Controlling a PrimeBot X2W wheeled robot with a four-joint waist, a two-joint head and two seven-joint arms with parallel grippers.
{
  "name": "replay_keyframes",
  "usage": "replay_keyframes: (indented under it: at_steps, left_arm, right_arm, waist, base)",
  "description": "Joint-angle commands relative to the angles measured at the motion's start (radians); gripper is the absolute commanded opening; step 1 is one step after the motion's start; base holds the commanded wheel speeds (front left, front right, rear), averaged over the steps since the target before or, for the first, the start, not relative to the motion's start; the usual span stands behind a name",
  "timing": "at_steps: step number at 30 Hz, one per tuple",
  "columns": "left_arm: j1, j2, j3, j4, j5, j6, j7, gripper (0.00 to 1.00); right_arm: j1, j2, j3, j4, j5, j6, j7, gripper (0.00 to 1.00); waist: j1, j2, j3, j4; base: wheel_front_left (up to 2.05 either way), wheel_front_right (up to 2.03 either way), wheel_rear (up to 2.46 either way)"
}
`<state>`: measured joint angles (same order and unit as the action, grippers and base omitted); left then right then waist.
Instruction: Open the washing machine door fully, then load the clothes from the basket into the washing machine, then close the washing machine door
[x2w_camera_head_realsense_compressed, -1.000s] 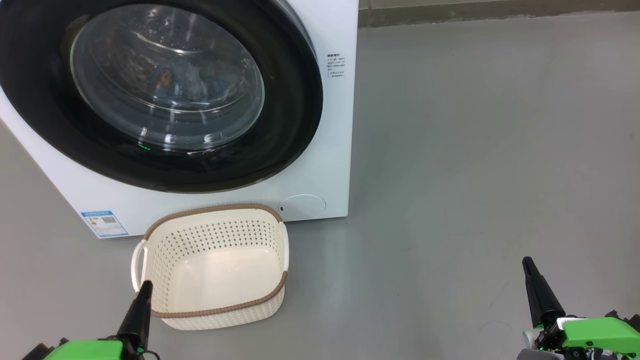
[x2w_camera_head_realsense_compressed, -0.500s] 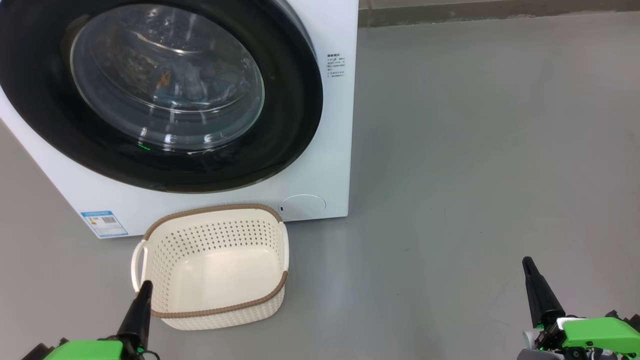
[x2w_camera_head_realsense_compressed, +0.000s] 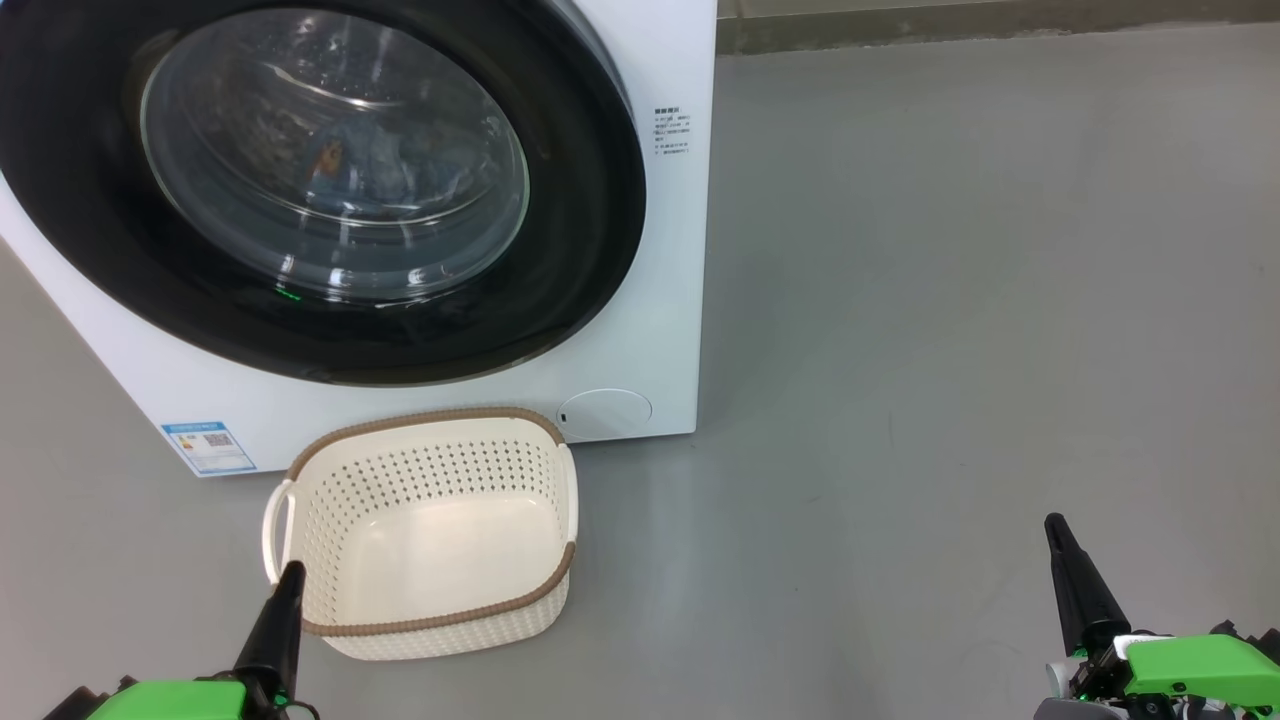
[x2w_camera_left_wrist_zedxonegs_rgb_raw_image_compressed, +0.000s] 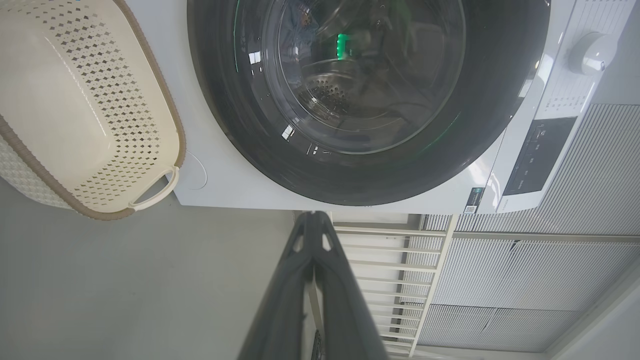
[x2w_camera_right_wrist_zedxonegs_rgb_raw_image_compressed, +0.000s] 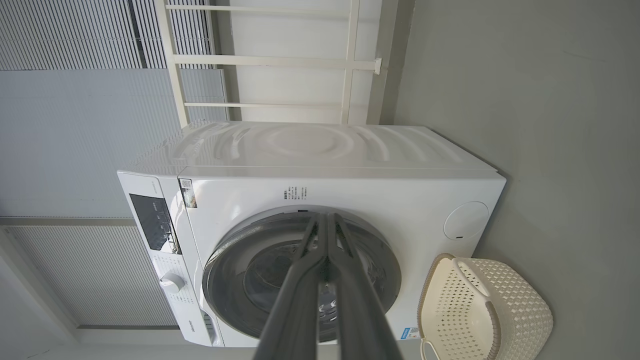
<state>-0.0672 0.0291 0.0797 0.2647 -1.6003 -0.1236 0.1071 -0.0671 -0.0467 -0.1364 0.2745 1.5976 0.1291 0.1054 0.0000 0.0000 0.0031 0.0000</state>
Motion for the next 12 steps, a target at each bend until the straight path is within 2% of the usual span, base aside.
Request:
replay_keyframes:
  at_steps: [1, 12]
  left_arm:
    - [-0.041, 0.021, 0.034, -0.02, -0.009, -0.007, 0.006, 0.0]
    - [-0.041, 0.021, 0.034, -0.02, -0.009, -0.007, 0.006, 0.0]
  right_arm:
    - [-0.041, -0.004, 0.023, -0.03, 0.011, 0.002, 0.008, 0.0]
    - [-0.041, -0.004, 0.023, -0.03, 0.011, 0.002, 0.008, 0.0]
  waist:
    - [0.0, 0.0, 0.0, 0.0]
    - [0.0, 0.0, 0.0, 0.0]
  base:
    - [0.0, 0.0, 0.0]
    - [0.0, 0.0, 0.0]
